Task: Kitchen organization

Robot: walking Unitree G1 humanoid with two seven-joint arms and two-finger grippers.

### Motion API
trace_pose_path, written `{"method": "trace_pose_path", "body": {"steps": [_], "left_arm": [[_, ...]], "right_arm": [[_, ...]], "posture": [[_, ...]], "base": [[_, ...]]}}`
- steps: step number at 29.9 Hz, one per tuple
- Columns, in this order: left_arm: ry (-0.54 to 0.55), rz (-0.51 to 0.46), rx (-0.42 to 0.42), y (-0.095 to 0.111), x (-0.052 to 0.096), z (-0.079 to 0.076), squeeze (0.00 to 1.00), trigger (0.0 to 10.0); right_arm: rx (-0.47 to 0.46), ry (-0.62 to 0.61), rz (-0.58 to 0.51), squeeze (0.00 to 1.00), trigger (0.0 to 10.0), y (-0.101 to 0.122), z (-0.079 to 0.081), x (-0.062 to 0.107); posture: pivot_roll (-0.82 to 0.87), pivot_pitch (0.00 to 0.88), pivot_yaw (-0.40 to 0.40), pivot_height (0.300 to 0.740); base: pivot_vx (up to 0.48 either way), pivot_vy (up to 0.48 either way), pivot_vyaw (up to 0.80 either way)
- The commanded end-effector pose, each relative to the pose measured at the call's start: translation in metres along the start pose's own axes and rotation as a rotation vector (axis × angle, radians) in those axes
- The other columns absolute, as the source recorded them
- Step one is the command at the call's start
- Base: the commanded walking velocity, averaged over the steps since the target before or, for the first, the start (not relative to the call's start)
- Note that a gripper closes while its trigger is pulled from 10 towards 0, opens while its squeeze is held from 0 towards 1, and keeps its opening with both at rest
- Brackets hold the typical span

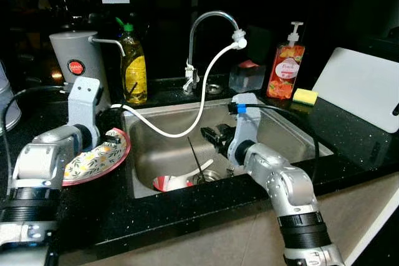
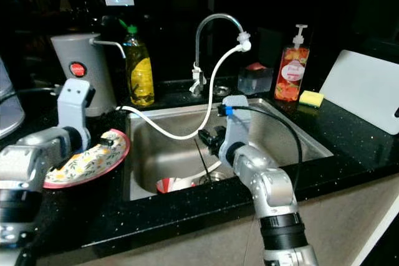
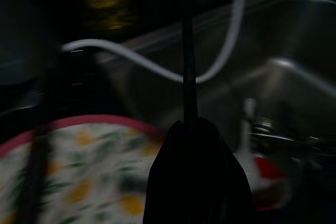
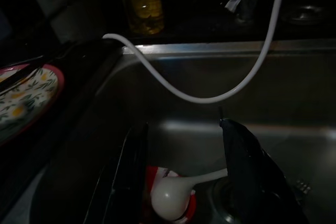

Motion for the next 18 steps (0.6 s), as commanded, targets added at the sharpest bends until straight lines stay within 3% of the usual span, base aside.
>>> {"method": "trace_pose_path", "body": {"steps": [1,2,3,4,6,8,14,18], "left_arm": [[-0.094,0.021,-0.009,-0.006,-0.005,-0.024,0.00,10.0],[-0.129,0.029,-0.014,-0.008,-0.007,-0.034,0.00,10.0],[-0.129,0.029,-0.014,-0.008,-0.007,-0.034,0.00,10.0],[-0.174,0.043,-0.028,-0.013,-0.011,-0.048,0.00,10.0],[-0.174,0.043,-0.028,-0.013,-0.011,-0.048,0.00,10.0],[-0.192,0.080,-0.022,-0.024,-0.026,-0.063,0.00,10.0],[-0.116,0.154,-0.048,-0.042,-0.039,-0.062,0.00,10.0],[-0.131,0.168,-0.092,-0.050,-0.040,-0.069,0.00,10.0]], "right_arm": [[-0.002,-0.005,-0.030,0.00,10.0,0.007,-0.001,0.001],[-0.003,-0.007,-0.031,0.00,10.0,0.007,-0.002,0.001],[-0.003,-0.007,-0.031,0.00,10.0,0.007,-0.002,0.001],[-0.005,-0.008,-0.032,0.00,10.0,0.008,-0.002,0.000],[-0.005,-0.008,-0.032,0.00,10.0,0.008,-0.002,0.000],[-0.008,-0.007,-0.035,0.00,10.0,0.008,-0.001,-0.001],[-0.011,-0.007,-0.039,0.00,10.0,0.009,-0.001,-0.001],[-0.014,-0.014,-0.039,0.00,10.0,0.008,-0.002,0.001]], "posture": [[-0.07,0.000,-0.009,0.740],[-0.07,0.000,-0.009,0.740],[-0.07,0.000,-0.009,0.740],[-0.07,0.000,-0.009,0.740],[-0.07,0.000,-0.009,0.740],[-0.07,0.000,-0.013,0.740],[-0.08,0.000,-0.006,0.740],[-0.08,0.000,-0.006,0.740]], "base": [[0.000,0.000,0.00],[0.000,0.000,0.00],[0.000,0.000,0.00],[0.000,0.000,0.00],[0.000,0.000,0.00],[0.000,0.000,0.00],[0.000,0.000,0.00],[0.000,0.000,0.00]]}}
Point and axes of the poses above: a point about 5 cm out from each wrist's last joint towards the gripper, its own x axis pointing back from the gripper into the wrist, its own y axis along the axis of the wrist's last joint, z = x × y, the point moved 2 cm from there along -x, pointing out of the wrist towards the gripper, and after that the axes turned 1 degree about x, right-handed, at the moved point
